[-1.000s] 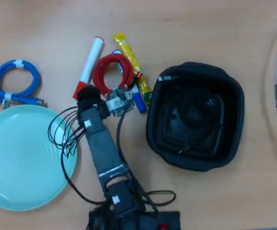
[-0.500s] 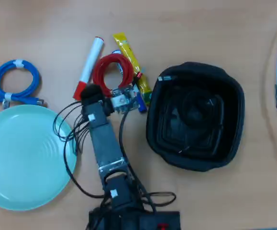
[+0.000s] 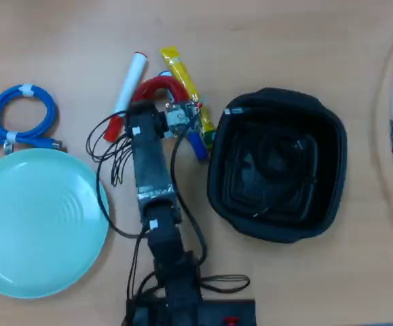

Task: Put a black charging cable in a black bowl and put a red charging cable in a green bowl

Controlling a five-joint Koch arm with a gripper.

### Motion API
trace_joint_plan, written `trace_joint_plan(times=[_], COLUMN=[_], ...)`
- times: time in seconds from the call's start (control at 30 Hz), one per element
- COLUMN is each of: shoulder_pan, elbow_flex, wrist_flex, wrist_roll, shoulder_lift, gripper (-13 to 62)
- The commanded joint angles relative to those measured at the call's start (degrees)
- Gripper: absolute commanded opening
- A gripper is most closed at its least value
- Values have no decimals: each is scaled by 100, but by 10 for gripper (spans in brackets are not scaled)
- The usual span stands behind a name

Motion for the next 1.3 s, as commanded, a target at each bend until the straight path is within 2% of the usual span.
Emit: trace_joint_plan(times=[0.0, 0.6, 1.07, 1.17, 1.27], shoulder_pan=[79, 448, 519, 510, 492], elbow_flex=[-448, -483, -782, -791, -791], wrist_flex=[-123, 606, 624, 633, 633], wrist_roll=[-132, -149, -79, -53, 70], shoulder_lift=[53, 18, -800, -800, -800], gripper=[337, 336, 333, 291, 161])
